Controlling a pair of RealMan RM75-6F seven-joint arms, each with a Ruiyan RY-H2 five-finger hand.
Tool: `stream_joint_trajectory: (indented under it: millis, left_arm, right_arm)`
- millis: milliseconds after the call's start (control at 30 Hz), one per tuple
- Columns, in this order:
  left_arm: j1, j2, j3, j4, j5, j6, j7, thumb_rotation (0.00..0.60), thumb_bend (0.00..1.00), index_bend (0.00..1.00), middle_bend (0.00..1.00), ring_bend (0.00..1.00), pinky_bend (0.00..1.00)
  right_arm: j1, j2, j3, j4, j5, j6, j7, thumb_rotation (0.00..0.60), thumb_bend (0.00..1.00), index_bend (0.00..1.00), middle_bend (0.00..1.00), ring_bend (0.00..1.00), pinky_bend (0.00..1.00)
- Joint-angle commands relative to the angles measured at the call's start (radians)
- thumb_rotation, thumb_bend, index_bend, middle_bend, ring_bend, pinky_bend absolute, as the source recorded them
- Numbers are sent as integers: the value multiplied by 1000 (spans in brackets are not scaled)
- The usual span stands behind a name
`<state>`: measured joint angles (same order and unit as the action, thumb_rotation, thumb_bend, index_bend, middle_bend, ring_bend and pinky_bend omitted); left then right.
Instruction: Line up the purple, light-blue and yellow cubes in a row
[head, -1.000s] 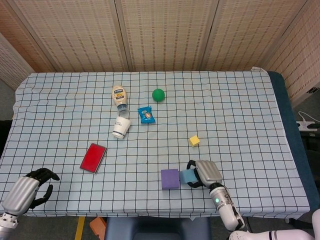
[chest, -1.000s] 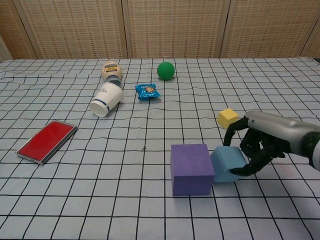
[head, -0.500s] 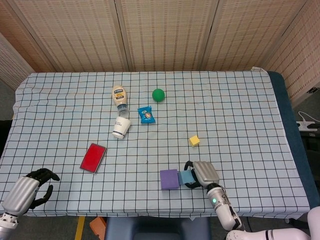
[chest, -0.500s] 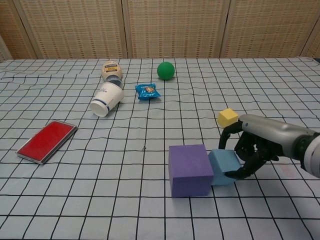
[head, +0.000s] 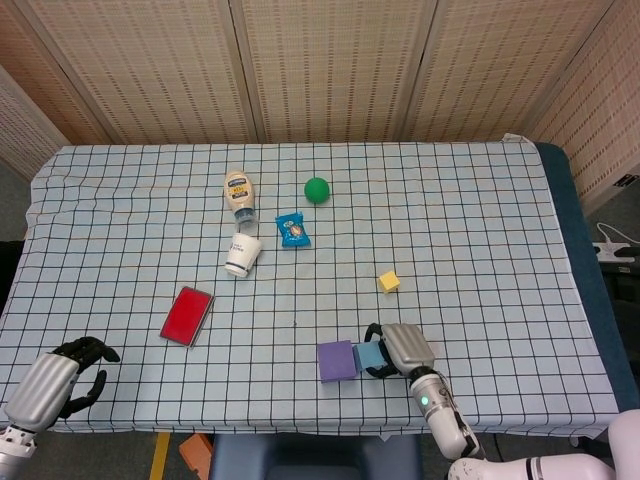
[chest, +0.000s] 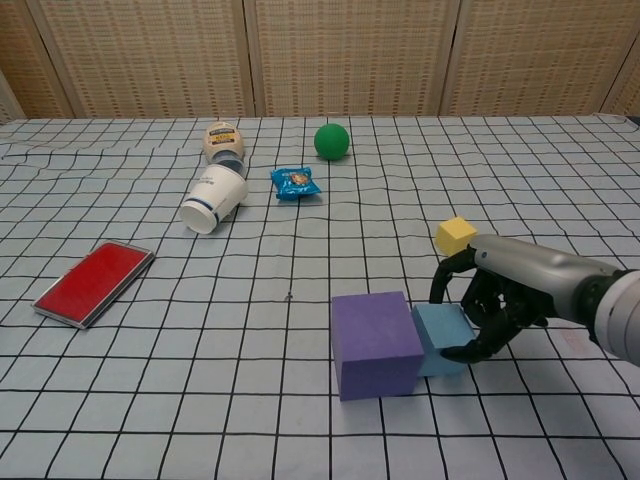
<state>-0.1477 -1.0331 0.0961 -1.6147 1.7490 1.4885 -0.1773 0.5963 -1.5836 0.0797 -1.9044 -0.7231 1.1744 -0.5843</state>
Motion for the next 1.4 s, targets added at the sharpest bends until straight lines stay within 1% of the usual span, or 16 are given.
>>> stream_joint_trajectory:
  millis: [33, 167, 367, 600, 767, 933, 1033, 1067, 1100, 1233, 1300, 1400]
  left_arm:
    - [0, 0, 0, 1, -1, -1, 0, 600, 571, 436, 431, 285, 406]
    - [0, -1, -1, 1, -2, 0, -1, 600, 572, 436, 434, 286, 406]
    - [-1, -1, 1, 2, -1, -2, -2, 600, 572, 436, 434, 286, 407]
    - [-1, -1, 2, 1, 1, -3, 1, 600, 573, 437, 435, 285, 406]
    - [-3, 1, 5, -2, 4, -7, 4, 600, 574, 437, 436, 286, 406]
    - [-1, 2, 4, -4, 2, -3, 2, 600, 573, 437, 437, 285, 406]
    - [-1, 3, 5, -4, 3, -3, 0, 600, 574, 437, 438, 286, 407]
    - [-1, 3, 4, -4, 3, -2, 1, 600, 574, 438, 438, 286, 407]
    - [-1, 2, 4, -3, 4, -2, 2, 600, 573, 438, 438, 285, 406]
    - [-2, 1, 6, -4, 4, -5, 5, 600, 574, 438, 439, 286, 406]
    - [-2, 1, 6, -4, 4, -6, 6, 600, 574, 438, 440, 286, 406]
    - [-3, 1, 6, -4, 3, -7, 6, 600, 574, 438, 441, 286, 406]
  right_arm:
    - [1, -1, -1, 5, 0, -5, 4, 600, 151, 511, 833, 715, 860]
    - [2, 2, -3, 12, -2, -20, 18, 600, 151, 400, 833, 716, 860]
    - [-2, 13, -4, 13, -26, -34, 49, 600, 151, 312, 833, 717, 860]
    - [-16, 54, -14, -18, -82, -39, 87, 600, 151, 282, 837, 721, 860]
    - [-24, 93, -25, -44, -117, -46, 106, 600, 151, 243, 837, 721, 860]
    - [-20, 139, -34, -63, -106, -40, 76, 600, 155, 249, 840, 725, 860]
    - [-10, 166, -42, -72, -79, -34, 32, 600, 269, 269, 848, 732, 861]
    - [-5, 174, -45, -74, -64, -33, 13, 600, 359, 282, 854, 737, 862]
    - [-1, 178, -47, -75, -52, -33, 2, 600, 418, 291, 859, 742, 863]
    - [10, 178, -42, -71, -8, -35, -12, 600, 609, 335, 877, 759, 867]
    - [13, 174, -40, -68, 2, -42, -7, 600, 683, 376, 885, 768, 871]
    - [20, 174, -33, -67, 17, -74, 17, 600, 744, 405, 893, 775, 877]
